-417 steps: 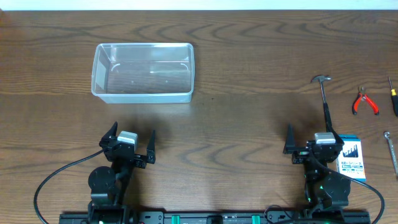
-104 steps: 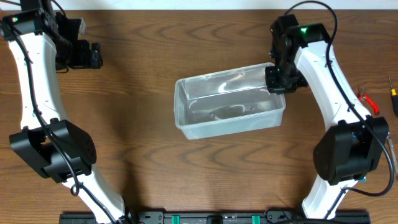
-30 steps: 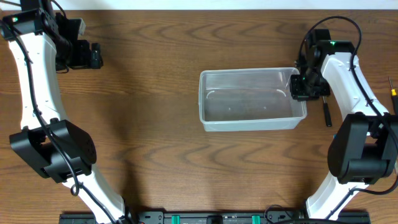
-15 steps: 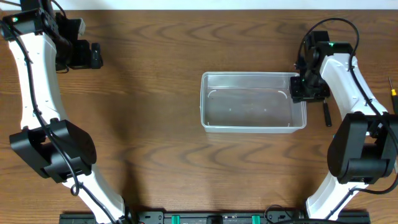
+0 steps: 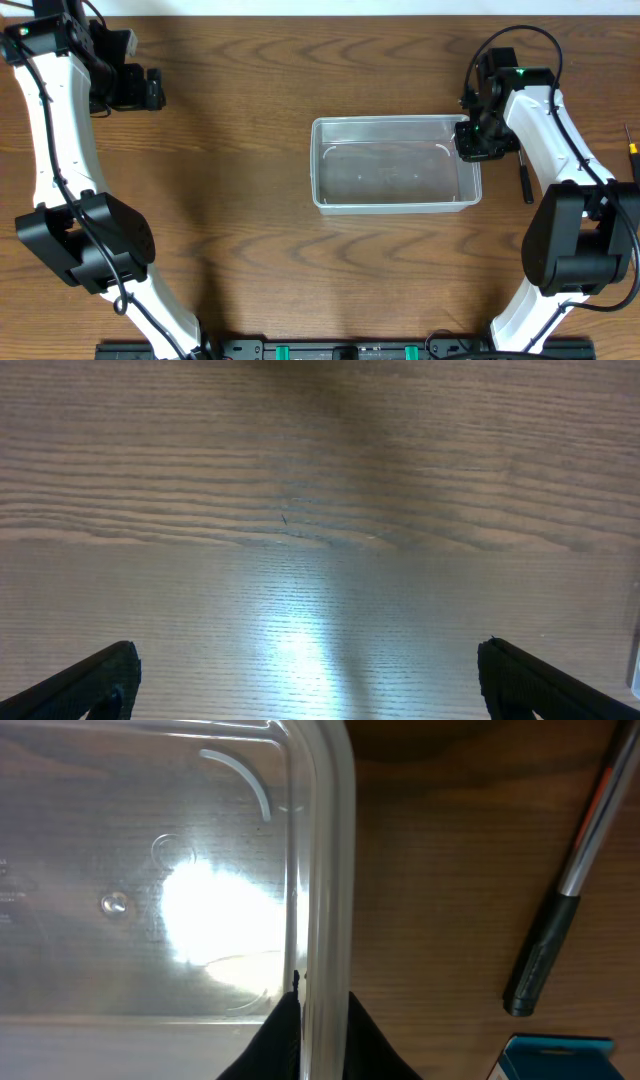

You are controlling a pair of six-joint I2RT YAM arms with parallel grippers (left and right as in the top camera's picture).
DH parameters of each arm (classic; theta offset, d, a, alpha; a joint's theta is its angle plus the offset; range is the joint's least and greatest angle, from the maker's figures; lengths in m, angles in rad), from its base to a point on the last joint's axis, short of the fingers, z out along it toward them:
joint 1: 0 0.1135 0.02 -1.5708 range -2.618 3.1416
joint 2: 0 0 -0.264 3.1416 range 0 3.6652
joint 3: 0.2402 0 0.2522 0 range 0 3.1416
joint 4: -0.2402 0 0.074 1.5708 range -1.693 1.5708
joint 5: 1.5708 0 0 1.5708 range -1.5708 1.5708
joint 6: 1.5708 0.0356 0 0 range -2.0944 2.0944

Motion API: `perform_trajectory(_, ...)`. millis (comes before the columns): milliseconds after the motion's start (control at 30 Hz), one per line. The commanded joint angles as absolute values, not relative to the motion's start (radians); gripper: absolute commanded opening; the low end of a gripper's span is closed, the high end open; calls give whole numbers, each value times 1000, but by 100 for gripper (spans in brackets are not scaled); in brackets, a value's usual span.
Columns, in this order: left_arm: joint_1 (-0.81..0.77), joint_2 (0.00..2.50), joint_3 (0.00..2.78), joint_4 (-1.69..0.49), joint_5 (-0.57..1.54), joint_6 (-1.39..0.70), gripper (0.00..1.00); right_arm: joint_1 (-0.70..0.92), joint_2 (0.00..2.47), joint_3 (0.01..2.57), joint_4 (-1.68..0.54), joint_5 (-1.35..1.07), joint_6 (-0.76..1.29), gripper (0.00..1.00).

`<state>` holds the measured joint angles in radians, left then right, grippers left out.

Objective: Pack container

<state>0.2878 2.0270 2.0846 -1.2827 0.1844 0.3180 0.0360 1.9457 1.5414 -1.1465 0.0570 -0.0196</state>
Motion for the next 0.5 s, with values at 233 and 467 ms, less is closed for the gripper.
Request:
perform_trajectory(233, 291, 2039, 2078, -1286, 197, 316, 98, 44, 1948, 1535, -1152, 79, -22, 21)
perform_trajectory(467, 291, 2039, 2078, -1286, 197, 317, 98, 44, 1947, 1551, -1168, 86, -12, 34)
